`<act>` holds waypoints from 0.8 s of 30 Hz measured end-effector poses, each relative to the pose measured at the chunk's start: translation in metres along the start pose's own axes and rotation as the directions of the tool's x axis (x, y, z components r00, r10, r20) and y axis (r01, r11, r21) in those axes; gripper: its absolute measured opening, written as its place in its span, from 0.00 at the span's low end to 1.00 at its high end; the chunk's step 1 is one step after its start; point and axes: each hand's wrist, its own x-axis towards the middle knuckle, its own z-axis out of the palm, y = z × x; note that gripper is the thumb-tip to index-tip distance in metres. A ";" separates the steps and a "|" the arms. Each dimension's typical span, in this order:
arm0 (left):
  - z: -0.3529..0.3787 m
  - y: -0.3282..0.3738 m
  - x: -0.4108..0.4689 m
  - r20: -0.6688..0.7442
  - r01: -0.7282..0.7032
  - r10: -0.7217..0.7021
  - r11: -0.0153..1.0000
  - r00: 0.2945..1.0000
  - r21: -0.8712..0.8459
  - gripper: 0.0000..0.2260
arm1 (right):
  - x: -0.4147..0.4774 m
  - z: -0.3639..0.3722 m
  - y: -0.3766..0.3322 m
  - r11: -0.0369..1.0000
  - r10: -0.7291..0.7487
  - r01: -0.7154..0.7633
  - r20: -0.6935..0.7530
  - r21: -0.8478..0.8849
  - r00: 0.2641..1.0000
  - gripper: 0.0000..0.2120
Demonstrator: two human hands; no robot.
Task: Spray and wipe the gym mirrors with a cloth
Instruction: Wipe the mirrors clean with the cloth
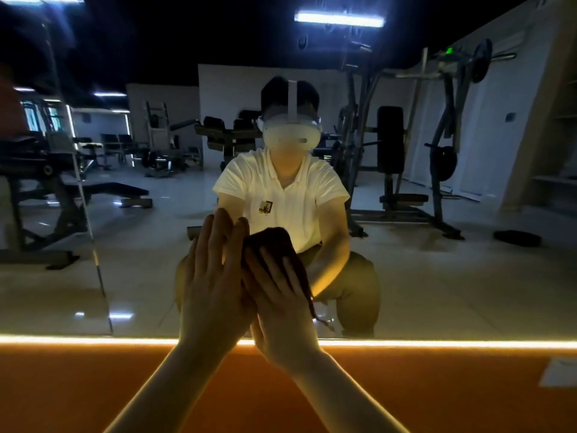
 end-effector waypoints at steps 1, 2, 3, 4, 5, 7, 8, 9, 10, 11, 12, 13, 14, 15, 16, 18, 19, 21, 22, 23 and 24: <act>-0.002 -0.004 0.000 0.010 -0.031 0.031 0.999 0.999 0.005 0.28 | -0.005 0.002 0.005 0.998 -0.055 0.057 0.033 -0.036 0.998 0.28; -0.005 -0.007 -0.001 0.010 -0.052 0.052 0.999 0.999 0.004 0.27 | -0.010 0.002 0.015 0.990 -0.109 0.115 0.076 -0.078 0.991 0.28; -0.007 -0.009 -0.001 0.010 -0.061 0.061 0.998 0.998 -0.001 0.27 | -0.016 -0.001 0.028 0.976 -0.169 0.183 0.122 -0.118 0.978 0.28; -0.008 -0.010 -0.002 0.016 -0.060 0.060 0.998 0.998 -0.005 0.28 | -0.022 -0.007 0.044 0.959 -0.220 0.242 0.153 -0.150 0.964 0.27; -0.007 -0.010 -0.004 0.025 -0.057 0.057 0.998 0.998 -0.006 0.31 | -0.029 -0.014 0.061 0.947 -0.245 0.271 0.162 -0.172 0.956 0.27; -0.005 -0.012 -0.005 0.031 -0.061 0.061 0.998 0.998 0.002 0.37 | -0.039 -0.034 0.094 0.948 -0.217 0.242 0.135 -0.207 0.967 0.28; -0.005 -0.014 -0.006 0.030 -0.068 0.068 0.998 0.997 0.004 0.39 | -0.044 -0.043 0.106 0.954 -0.181 0.203 0.115 -0.221 0.977 0.28; -0.005 -0.015 -0.005 0.027 -0.076 0.076 0.997 0.997 0.003 0.40 | -0.047 -0.052 0.115 0.961 -0.133 0.151 0.091 -0.230 0.987 0.27; -0.006 -0.017 -0.005 0.024 -0.082 0.082 0.997 0.996 0.001 0.40 | -0.049 -0.058 0.120 0.969 -0.078 0.089 0.058 -0.229 0.995 0.26; -0.008 -0.019 -0.004 0.024 -0.082 0.082 0.997 0.996 -0.002 0.39 | -0.048 -0.062 0.119 0.978 -0.015 0.017 0.011 -0.208 1.000 0.24; -0.010 -0.021 -0.003 0.025 -0.074 0.074 0.997 0.997 -0.007 0.39 | -0.048 -0.062 0.113 0.985 0.048 -0.053 -0.033 -0.165 0.998 0.23; -0.012 -0.022 -0.003 0.023 -0.059 0.059 0.998 0.998 -0.013 0.38 | -0.047 -0.059 0.104 0.988 0.093 -0.100 -0.064 -0.115 0.994 0.23; -0.013 -0.023 -0.003 0.021 -0.041 0.042 0.999 0.999 -0.020 0.37 | -0.046 -0.053 0.093 0.991 0.108 -0.114 -0.075 -0.075 0.991 0.23; -0.015 -0.024 -0.004 0.023 -0.027 0.028 0.999 0.999 -0.028 0.37 | -0.045 -0.045 0.080 0.994 0.101 -0.104 -0.068 -0.046 0.993 0.21; -0.016 -0.026 -0.005 0.028 -0.023 0.024 0.999 0.999 -0.036 0.36 | -0.043 -0.035 0.066 0.996 0.084 -0.085 -0.051 -0.022 0.995 0.18; -0.018 -0.028 -0.006 0.033 -0.027 0.029 0.999 0.999 -0.046 0.35 | -0.036 -0.015 0.038 0.998 0.059 -0.058 -0.029 0.021 0.998 0.14; -0.018 -0.028 -0.007 0.040 -0.026 0.027 0.999 0.999 -0.044 0.35 | -0.033 -0.006 0.024 0.999 0.033 -0.032 -0.021 0.038 0.999 0.13; -0.018 -0.029 -0.013 0.072 -0.019 0.022 0.999 0.997 -0.036 0.35 | -0.032 0.009 -0.005 0.995 -0.092 0.090 0.046 0.042 0.995 0.12; -0.016 -0.029 -0.015 0.079 -0.021 0.023 0.999 0.997 -0.034 0.35 | -0.034 0.014 -0.014 0.987 -0.157 0.155 0.075 0.034 0.985 0.12; -0.015 -0.029 -0.017 0.079 -0.026 0.028 0.999 0.996 -0.029 0.35 | -0.037 0.016 -0.017 0.979 -0.203 0.202 0.092 0.019 0.975 0.13; -0.014 -0.029 -0.017 0.077 -0.031 0.033 0.999 0.996 -0.022 0.35 | -0.039 0.015 -0.014 0.974 -0.226 0.226 0.105 0.009 0.968 0.14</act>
